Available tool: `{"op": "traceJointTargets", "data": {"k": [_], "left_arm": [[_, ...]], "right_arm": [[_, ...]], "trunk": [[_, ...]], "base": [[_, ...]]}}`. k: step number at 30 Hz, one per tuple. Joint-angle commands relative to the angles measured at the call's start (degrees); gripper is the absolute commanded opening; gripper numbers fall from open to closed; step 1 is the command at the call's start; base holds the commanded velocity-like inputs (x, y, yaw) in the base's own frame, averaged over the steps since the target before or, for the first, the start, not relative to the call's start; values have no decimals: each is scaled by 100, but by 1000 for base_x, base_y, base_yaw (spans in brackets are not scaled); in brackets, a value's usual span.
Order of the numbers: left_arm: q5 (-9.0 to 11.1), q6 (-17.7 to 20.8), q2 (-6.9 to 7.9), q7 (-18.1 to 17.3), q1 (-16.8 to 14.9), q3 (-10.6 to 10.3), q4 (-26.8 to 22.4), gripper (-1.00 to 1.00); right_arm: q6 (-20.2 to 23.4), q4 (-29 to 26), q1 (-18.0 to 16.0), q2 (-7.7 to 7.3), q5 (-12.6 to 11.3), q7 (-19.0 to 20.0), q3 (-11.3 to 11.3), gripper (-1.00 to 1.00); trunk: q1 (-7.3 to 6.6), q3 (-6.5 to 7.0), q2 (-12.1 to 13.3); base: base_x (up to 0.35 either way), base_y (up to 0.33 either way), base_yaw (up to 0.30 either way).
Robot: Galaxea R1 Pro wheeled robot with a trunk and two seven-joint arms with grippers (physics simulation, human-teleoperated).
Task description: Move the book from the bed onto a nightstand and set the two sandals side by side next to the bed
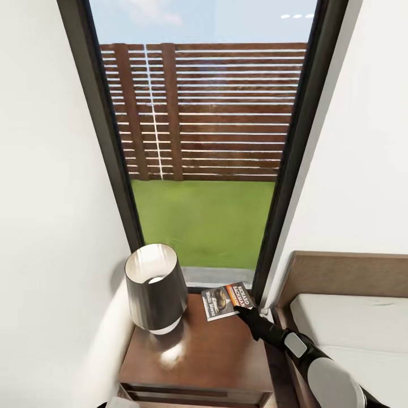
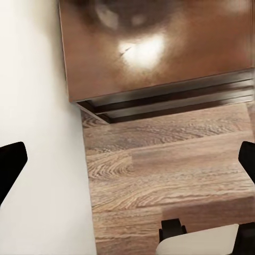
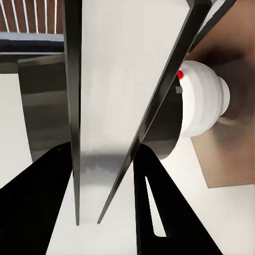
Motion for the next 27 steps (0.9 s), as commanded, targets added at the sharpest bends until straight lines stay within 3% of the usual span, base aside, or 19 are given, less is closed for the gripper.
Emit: {"op": "traceJointTargets", "data": {"k": [1, 27], "left_arm": [[53, -17, 3, 23, -4, -59, 0, 100], [53, -17, 3, 24, -4, -93, 0, 100]], "right_arm": [[53, -9, -2, 0, -63, -13, 9, -100], [20, -9, -2, -5, -63, -7, 0, -100]], "trunk": [[3, -12, -12], [3, -12, -12]], "base": [[8, 0, 0], [1, 0, 0]]}}
